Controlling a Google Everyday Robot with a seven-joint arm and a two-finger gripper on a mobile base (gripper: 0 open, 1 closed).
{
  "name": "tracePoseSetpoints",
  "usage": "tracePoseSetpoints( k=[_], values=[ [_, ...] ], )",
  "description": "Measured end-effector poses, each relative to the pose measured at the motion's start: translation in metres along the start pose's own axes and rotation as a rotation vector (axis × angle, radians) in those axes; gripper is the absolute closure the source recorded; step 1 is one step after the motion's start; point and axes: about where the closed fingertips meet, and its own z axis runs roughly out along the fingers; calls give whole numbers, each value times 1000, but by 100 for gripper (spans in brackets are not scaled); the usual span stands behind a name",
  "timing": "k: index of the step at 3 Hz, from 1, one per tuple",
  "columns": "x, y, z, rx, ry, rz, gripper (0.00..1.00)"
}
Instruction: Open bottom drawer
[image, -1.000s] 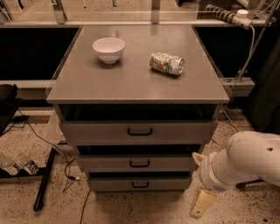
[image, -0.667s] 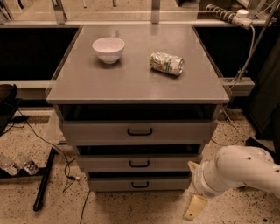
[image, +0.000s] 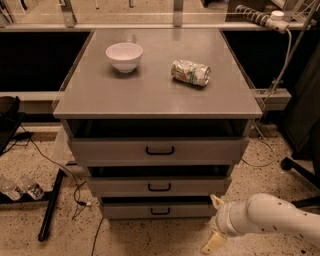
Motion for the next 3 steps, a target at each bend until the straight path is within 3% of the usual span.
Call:
tracePoseSetpoints(
  k=[1, 3],
  values=[
    [17, -14, 33, -10, -73, 25, 0],
    [18, -17, 46, 19, -49, -1, 0]
  ],
)
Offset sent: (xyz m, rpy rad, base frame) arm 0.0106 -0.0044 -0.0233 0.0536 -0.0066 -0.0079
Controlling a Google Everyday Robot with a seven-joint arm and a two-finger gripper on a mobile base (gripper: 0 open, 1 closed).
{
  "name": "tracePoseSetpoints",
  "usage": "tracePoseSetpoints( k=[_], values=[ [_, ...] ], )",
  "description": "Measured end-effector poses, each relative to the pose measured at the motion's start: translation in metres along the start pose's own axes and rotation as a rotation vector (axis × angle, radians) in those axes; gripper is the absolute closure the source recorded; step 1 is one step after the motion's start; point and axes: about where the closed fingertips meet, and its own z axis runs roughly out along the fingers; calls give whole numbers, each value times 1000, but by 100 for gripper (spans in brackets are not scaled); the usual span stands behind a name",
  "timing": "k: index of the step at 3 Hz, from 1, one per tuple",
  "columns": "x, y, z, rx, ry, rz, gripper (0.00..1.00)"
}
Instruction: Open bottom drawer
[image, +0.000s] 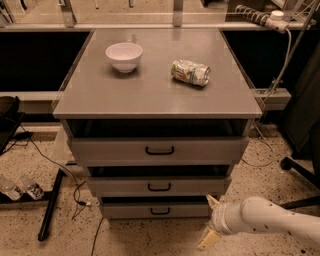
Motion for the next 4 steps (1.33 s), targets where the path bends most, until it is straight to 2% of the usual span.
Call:
tracePoseSetpoints(
  k=[1, 2, 3, 4],
  values=[
    [16, -25, 24, 86, 24, -59, 0],
    [36, -54, 47, 164, 6, -137, 0],
    [57, -75, 69, 223, -70, -194, 0],
    [70, -82, 79, 234, -202, -163, 0]
  ],
)
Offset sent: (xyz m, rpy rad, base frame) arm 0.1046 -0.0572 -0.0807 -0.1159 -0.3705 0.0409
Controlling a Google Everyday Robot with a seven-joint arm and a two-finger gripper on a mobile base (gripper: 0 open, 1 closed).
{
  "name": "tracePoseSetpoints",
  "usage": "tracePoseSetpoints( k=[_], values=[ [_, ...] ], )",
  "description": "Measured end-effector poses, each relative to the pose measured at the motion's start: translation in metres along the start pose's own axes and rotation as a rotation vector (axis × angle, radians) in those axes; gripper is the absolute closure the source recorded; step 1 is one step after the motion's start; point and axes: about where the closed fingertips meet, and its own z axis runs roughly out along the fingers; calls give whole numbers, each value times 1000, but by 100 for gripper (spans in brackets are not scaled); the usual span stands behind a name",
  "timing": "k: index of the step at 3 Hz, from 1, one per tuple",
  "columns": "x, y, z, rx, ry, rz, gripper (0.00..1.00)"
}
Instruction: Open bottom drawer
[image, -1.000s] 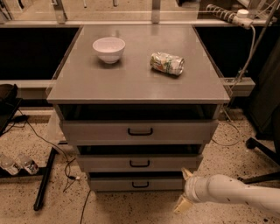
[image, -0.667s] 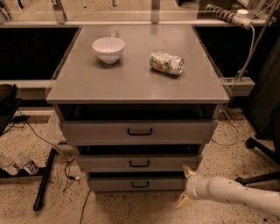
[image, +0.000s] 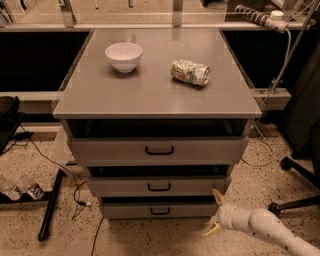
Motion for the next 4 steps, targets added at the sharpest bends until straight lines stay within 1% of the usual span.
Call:
tracePoseSetpoints(
  k=[1, 2, 3, 4],
  values=[
    [12, -4, 2, -12, -16, -38, 0],
    [0, -4, 1, -14, -3, -67, 0],
    [-7, 9, 14, -40, 48, -95, 0],
    [5, 23, 29, -73, 124, -96, 0]
  ],
)
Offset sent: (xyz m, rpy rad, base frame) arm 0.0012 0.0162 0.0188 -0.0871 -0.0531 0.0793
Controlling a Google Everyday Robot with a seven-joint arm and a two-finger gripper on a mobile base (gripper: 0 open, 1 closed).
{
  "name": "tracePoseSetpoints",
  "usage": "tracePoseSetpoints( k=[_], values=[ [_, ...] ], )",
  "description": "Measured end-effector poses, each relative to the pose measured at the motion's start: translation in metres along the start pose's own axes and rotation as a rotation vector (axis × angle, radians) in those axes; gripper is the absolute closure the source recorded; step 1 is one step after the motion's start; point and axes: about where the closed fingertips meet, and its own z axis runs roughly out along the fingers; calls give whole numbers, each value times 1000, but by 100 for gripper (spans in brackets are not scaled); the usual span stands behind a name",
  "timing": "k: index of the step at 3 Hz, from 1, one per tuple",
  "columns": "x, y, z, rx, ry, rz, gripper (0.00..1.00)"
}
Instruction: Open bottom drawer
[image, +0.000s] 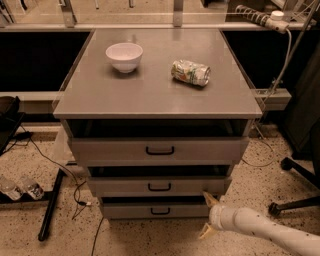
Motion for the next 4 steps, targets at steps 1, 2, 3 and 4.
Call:
tracePoseSetpoints(
  k=[1, 2, 3, 4],
  values=[
    [18, 14, 10, -39, 65, 18, 0],
    [36, 25, 15, -55, 103, 46, 0],
    [48, 30, 24, -61, 108, 71, 0],
    [55, 31, 37, -61, 68, 96, 0]
  ],
)
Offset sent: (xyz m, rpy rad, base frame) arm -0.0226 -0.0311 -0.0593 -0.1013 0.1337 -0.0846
